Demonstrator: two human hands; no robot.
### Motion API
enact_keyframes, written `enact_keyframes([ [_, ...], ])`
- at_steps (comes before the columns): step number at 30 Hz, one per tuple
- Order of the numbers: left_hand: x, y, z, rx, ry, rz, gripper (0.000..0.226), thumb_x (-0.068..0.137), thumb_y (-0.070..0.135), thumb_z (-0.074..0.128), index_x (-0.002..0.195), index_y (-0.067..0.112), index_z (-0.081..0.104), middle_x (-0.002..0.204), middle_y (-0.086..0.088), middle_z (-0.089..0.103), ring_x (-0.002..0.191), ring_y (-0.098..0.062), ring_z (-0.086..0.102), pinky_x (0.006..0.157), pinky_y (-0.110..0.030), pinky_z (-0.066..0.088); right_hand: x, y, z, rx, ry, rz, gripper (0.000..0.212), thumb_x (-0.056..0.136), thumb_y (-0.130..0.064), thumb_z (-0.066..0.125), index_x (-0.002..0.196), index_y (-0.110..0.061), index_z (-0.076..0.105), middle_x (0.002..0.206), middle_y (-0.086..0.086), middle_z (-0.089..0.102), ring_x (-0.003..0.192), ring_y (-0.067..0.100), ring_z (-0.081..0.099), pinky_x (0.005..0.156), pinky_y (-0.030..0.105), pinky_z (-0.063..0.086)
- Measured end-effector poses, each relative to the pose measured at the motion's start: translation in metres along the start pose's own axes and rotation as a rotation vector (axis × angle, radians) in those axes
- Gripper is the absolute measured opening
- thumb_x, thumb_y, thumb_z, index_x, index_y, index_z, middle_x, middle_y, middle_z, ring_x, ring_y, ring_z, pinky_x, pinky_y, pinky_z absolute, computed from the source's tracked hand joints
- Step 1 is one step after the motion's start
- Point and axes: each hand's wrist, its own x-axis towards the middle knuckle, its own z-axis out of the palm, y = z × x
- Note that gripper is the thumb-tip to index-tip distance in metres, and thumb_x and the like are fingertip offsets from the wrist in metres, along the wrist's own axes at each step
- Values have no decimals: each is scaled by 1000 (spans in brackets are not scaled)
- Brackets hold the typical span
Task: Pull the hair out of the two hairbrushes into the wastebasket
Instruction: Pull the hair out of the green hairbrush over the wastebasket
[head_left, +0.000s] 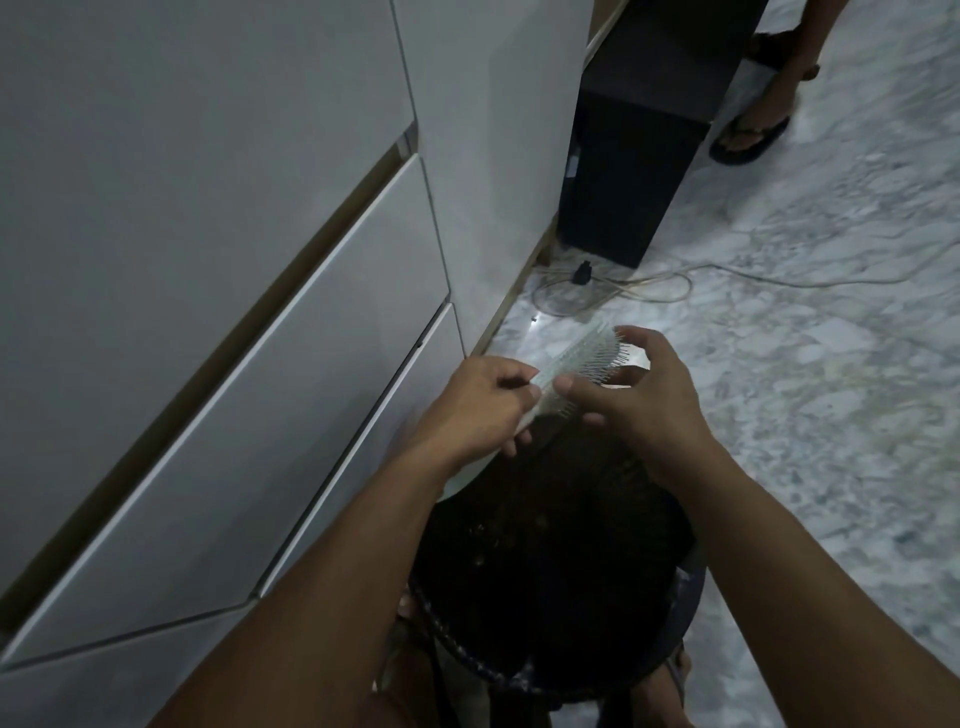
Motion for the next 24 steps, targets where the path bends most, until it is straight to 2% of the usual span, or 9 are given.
enact_keyframes([
  [3,-3,2,-2,-24,-25,9,13,96,9,57,94,20,64,73,-5,67,52,-14,62,47,-28,49,1,0,-4,13,28,4,59,70,-26,85,118,-23,51,95,15,70,80,21,73,65,34,60],
  [7,-5,2,-3,-18,-45,27,29,96,6,56,80,29,63,67,-5,66,52,-15,61,47,-28,49,3,0,-2,10,51,-12,44,78,-27,79,113,-21,53,82,8,71,62,11,69,57,27,55],
  [9,-5,2,-5,-18,-46,24,30,96,5,56,79,29,62,68,-6,66,51,-15,61,46,-28,49,4,0,-2,22,67,-20,35,81,-27,77,107,-19,56,77,7,72,56,10,68,51,24,53],
  [13,-6,0,-9,35,-52,20,18,96,7,56,89,20,67,77,-17,70,55,-18,63,50,-31,52,9,2,-3,58,86,0,20,85,-25,72,98,-14,62,75,10,71,54,21,70,43,23,47],
  [15,-7,-2,-11,58,-45,15,14,96,7,56,97,16,67,85,-21,71,58,-19,64,52,-32,53,12,5,-5,13,98,-2,15,86,-25,72,93,-13,67,78,10,73,56,24,72,47,27,51],
  [17,-8,-6,-12,95,-33,10,15,96,9,57,98,17,68,88,-20,71,59,-17,64,52,-31,54,13,9,-6,-79,126,-25,9,84,-25,73,84,-16,71,73,7,74,57,22,73,60,36,59],
  [19,-8,-9,-11,136,-12,15,17,95,11,58,97,21,71,90,-17,73,60,-17,65,53,-31,55,14,12,-6,-190,141,-60,11,85,-24,71,76,-18,72,67,3,74,56,18,73,70,41,61],
  [21,-11,-10,-10,172,17,33,19,94,13,59,100,21,75,84,-11,73,62,-18,66,56,-31,56,11,12,-4,-240,161,-67,16,89,-23,66,76,-15,71,68,3,74,55,16,72,70,42,61],
  [24,-19,-7,-5,247,75,97,20,92,16,63,105,18,78,78,2,67,75,-17,64,68,-29,53,0,5,-1,-123,159,-14,26,95,-31,56,84,-11,69,75,8,74,59,23,73,68,40,61],
])
